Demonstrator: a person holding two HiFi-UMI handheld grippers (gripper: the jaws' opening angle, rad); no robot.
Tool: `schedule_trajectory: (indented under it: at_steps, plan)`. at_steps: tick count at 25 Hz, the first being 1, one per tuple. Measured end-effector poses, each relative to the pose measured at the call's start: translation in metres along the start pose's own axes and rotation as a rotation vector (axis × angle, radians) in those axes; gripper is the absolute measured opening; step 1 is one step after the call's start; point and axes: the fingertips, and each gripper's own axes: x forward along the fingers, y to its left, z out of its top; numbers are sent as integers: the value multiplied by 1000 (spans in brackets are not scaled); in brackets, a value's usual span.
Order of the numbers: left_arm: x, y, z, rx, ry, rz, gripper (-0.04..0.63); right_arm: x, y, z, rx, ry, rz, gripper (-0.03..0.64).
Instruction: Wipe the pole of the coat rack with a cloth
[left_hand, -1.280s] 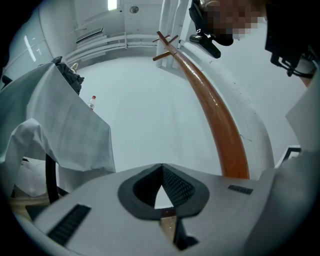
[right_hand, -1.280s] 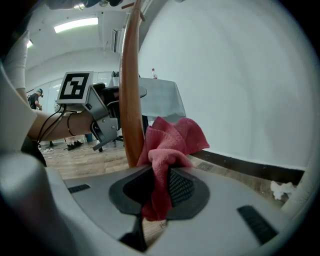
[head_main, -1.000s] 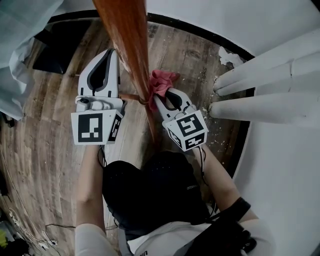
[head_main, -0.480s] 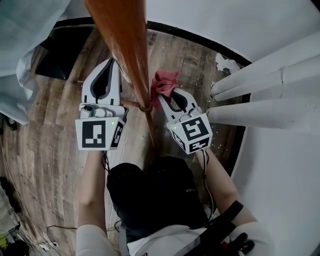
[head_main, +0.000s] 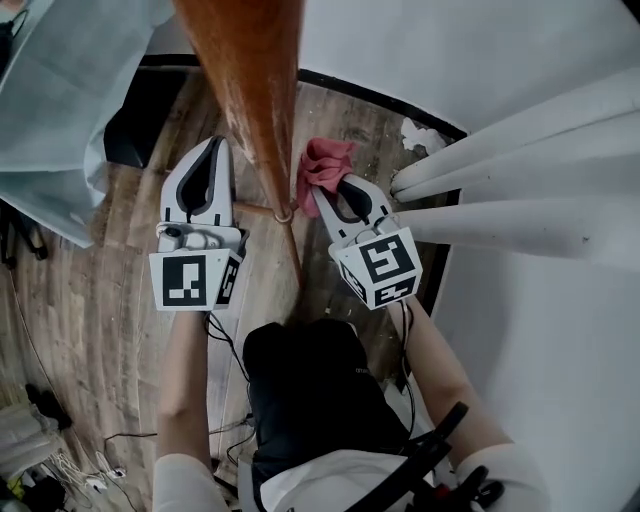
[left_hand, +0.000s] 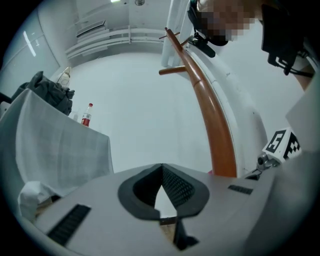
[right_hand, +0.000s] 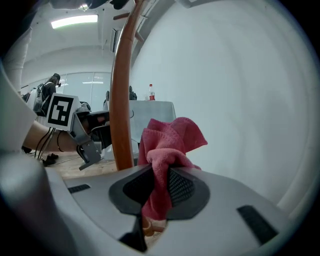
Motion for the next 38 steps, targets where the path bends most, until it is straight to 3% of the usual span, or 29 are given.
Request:
schedule_trajectory:
  at_steps: [7,11,22,26,38]
  plan:
    - [-1,1,110,-30,-52,-3,14,-46,-1,106,3,-29,-42,73]
    - [-12,1,154,-37,-47,-27,14,-68,16,151,-9,-36,-57,74]
    - [-41,13,229,-22,-34,-10,14,-110,34,248,-43,-75,-91,74]
    - [-51,9,261,17,-45,-12,14,-134,41,273,-45,-100,-103,74]
    - [-44,25,337,33,-47,16,14,-170,31,364,-77,-126,-133,74]
